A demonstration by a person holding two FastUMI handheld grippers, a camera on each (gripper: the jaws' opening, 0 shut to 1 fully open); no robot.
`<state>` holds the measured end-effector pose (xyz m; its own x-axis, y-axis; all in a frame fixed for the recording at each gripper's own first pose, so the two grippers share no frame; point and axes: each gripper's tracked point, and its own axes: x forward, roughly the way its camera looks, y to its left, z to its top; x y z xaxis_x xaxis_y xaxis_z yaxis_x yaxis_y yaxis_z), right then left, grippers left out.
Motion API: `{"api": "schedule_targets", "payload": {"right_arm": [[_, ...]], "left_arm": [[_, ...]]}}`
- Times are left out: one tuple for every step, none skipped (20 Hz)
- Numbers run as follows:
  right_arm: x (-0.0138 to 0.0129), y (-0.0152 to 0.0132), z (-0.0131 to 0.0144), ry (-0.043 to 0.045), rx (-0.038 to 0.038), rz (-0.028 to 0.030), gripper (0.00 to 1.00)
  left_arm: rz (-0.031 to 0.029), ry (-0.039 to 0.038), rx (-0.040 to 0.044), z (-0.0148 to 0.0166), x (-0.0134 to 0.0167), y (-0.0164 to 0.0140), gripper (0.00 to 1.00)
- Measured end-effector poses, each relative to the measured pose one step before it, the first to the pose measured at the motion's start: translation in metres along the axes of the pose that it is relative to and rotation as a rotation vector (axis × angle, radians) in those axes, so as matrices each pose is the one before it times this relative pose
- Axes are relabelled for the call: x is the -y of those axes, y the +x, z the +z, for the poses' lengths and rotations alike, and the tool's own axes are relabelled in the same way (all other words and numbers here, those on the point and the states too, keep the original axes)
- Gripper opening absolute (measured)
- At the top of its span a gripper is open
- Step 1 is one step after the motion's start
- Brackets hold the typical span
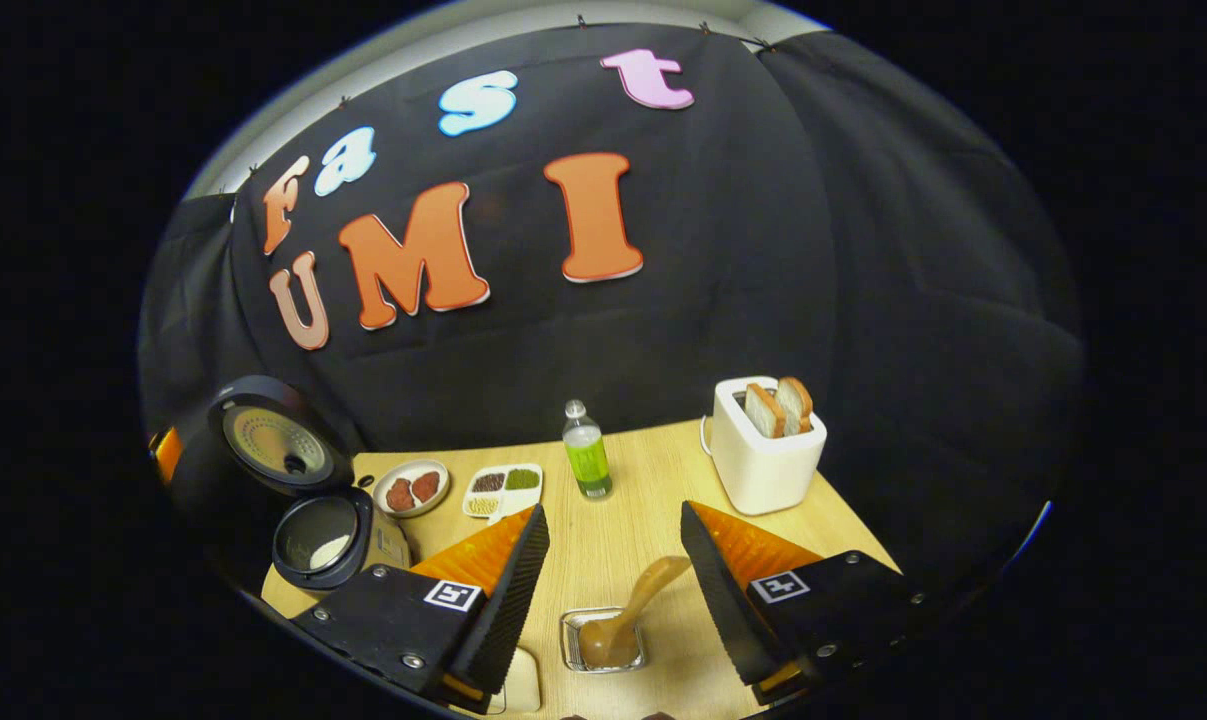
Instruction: Close the left gripper, press the button to open the rice cooker; take a wooden spoon from the chopstick holder with the right hand, scoop a spoonful of rice and pour it into the rice cooker, then put the wooden spoon back into the chopstick holder.
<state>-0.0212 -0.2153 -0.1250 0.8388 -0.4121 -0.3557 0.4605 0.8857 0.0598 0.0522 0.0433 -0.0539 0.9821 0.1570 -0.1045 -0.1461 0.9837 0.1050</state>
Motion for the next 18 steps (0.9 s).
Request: {"api": "schedule_targets", "payload": {"right_arm": [[-0.0044,-0.00589,0.01282,-0.01383,0.03377,0.00456,0.83],[-0.005,-0.00333,0.01314,-0.012,0.02866,0.00311,0.83],[-0.00343,-0.00392,0.01159,-0.00899,0.03,0.00406,0.83],[-0.00571,-0.00255,0.01331,-0.00928,0.02941,0.00947,0.82],[-0.00444,-0.00358,0.01092,-0.0087,0.02725,0.00853,0.83],[-0.00678,-0.00167,0.01033,-0.0111,0.02061,0.0124,0.83],[-0.00611,-0.00143,0.00702,-0.01384,0.01493,0.01072,0.83],[-0.00612,-0.00082,0.00683,-0.01453,0.01416,0.00872,0.83],[-0.00446,0.00116,0.0058,-0.01552,0.0105,0.00627,0.83],[-0.0048,0.00112,0.00471,-0.01582,0.00812,0.00428,0.83],[-0.00394,0.00003,0.00398,-0.01377,0.00593,0.00466,0.83],[-0.00344,0.00088,0.00308,-0.01087,0.00504,0.00351,0.83],[0.00079,0.00174,-0.0022,-0.00653,0.00711,0.00758,0.83],[-0.00248,-0.00024,0.0016,-0.00461,0.00542,0.00597,0.83],[-0.00274,-0.00056,0.00176,-0.00244,0.00341,0.00651,0.83],[-0.00187,0.00137,-0.00036,-0.00093,0.00292,0.00591,0.83],[-0.00153,0.00024,0.00056,0.00125,0.00222,0.00404,0.83],[-0.00069,0.00012,-0.00055,-0.00027,-0.00385,0.00259,0.83]], "left_arm": [[0.01055,-0.01563,0.00398,0.00599,-0.00451,0.00734,0.98],[0.00725,-0.0148,0.00491,0.00643,-0.00295,0.00676,0.98],[0.00983,-0.01741,0.00243,0.0058,-0.00365,0.00804,0.99],[0.00725,-0.02022,-0.00167,0.00369,-0.0024,0.00858,1.0],[0.00396,-0.02262,-0.00236,0.00481,-0.00161,0.00953,1.0],[0.00332,-0.01917,-0.00843,0.00388,-0.00076,0.00982,1.0],[0.01626,-0.02002,-0.00333,0.00537,-0.00369,0.00992,0.96],[0.01018,-0.01747,-0.00647,0.00474,-0.00182,0.01066,0.92],[0.00856,-0.01437,-0.00266,0.00264,-0.0007,0.01055,0.92],[0.00267,-0.01026,0.0001,0.00398,0.00033,0.01168,0.92],[0.00359,-0.0083,-0.0195,-0.00196,0.00161,0.01186,0.92],[-0.00394,-0.01741,-0.02557,-0.00424,0.00187,0.01233,0.92],[-0.01293,-0.01666,-0.0327,-0.00383,0.00541,0.00994,0.92],[-0.00787,-0.01235,-0.02689,-0.00308,0.00442,0.01022,0.92],[-0.00565,-0.0043,-0.02457,-0.00477,0.00466,0.01012,0.92],[-0.00405,-0.00645,-0.012,-0.005,0.00437,0.00929,0.94],[-0.00487,0.0029,-0.02309,-0.00626,0.00496,0.00928,0.96],[0.01216,0.00229,-0.02229,-0.00829,0.0015,0.00591,0.96]]}}
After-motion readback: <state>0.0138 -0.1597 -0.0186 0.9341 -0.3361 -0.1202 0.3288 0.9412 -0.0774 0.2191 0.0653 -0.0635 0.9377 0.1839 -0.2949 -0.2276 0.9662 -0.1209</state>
